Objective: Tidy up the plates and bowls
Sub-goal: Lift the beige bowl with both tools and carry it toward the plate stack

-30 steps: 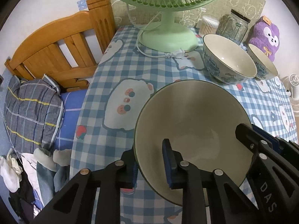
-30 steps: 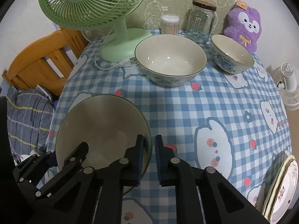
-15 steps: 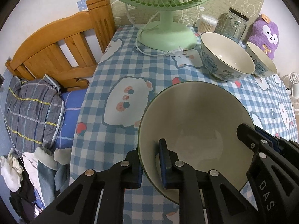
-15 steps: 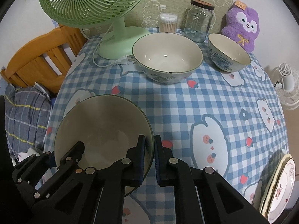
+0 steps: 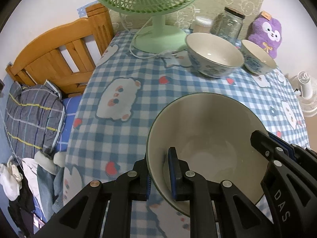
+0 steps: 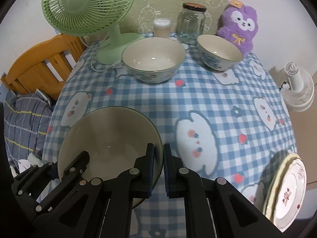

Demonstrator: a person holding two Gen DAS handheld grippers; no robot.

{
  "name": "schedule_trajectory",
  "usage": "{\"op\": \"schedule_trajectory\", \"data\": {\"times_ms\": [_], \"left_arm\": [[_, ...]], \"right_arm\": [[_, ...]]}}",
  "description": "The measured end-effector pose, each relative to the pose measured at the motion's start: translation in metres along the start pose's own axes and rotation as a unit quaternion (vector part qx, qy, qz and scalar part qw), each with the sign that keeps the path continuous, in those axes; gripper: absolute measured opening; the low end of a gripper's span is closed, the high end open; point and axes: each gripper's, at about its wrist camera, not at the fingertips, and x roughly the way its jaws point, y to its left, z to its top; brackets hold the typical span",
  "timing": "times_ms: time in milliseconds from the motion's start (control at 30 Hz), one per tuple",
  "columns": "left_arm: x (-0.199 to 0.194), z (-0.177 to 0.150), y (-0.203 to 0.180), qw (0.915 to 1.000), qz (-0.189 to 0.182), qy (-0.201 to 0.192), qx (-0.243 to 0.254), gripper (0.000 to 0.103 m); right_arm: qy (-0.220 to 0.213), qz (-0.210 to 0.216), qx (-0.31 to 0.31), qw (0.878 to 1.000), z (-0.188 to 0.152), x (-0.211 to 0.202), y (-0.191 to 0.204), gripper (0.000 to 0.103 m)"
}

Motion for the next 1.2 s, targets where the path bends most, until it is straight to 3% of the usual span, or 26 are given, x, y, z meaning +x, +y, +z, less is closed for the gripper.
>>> {"op": "schedule_trajectory", "data": {"times_ms": [733, 1200], "left_arm": [[-0.036, -0.047, -0.097, 0.9991, -0.023, -0.009, 0.034, 0.012], [-0.039, -0.076, -0.136, 0.9993, -0.019, -0.008, 0.031, 0.012]], "right_arm": [[-0.004, -0.029, 0.033, 0.999, -0.055, -0.042, -0.098, 0.012], [0.005, -0.026, 0.024, 0.999, -0.081, -0.041, -0.132, 0.012]]}}
